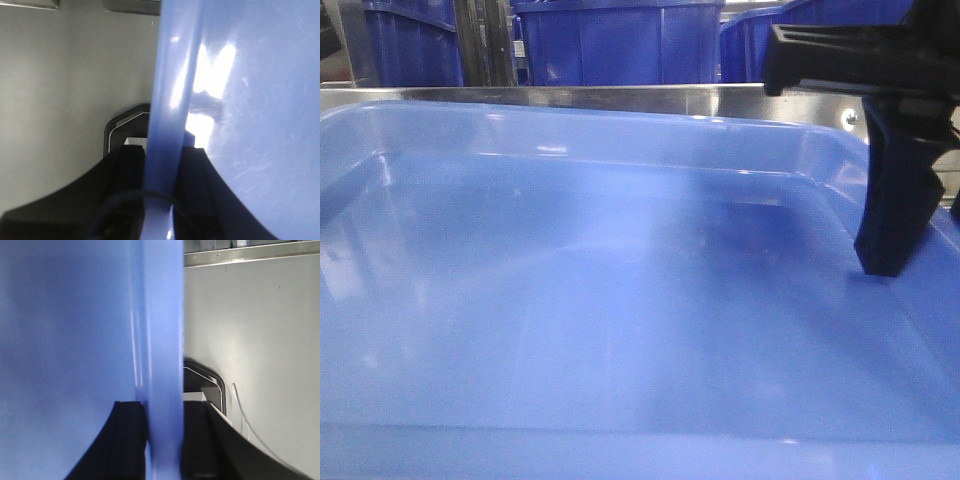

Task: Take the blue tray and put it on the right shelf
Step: 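Carry the tray up to the steel shelf, then raise the tray and set it onto the upper roller shelf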

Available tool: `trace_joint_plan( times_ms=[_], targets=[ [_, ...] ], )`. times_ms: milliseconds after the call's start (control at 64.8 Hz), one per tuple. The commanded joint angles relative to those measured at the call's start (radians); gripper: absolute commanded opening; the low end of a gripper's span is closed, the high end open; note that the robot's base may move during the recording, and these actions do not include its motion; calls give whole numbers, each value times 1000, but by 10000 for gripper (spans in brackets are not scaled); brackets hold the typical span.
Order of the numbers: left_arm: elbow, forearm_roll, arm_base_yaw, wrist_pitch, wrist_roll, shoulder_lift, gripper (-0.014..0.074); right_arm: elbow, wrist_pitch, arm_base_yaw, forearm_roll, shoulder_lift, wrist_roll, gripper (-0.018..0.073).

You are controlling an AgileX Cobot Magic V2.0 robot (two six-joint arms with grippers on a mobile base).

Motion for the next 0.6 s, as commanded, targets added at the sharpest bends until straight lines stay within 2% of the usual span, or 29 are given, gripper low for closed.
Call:
trace_joint_plan(
  times_ms=[0,124,232,324,463,587],
  targets=[
    [-25,50,6,-24,17,-20,16,-31,18,-4,-44,-27,-7,213],
    [-65,28,6,-24,82,-20,16,-109,46,-11,-48,-27,-62,213],
    [-150,25,6,-15,100,-20,16,-228,91,-11,-64,-27,-137,213],
    [-240,23,6,-15,128,-15,16,-331,106,-24,-107,-27,-147,213],
    [-360,7,6,-21,166,24,16,-475,114,-106,-117,8,-193,213],
    [-497,11,6,-35,178,107,16,-597,122,-175,-74,84,-284,213]
  ],
)
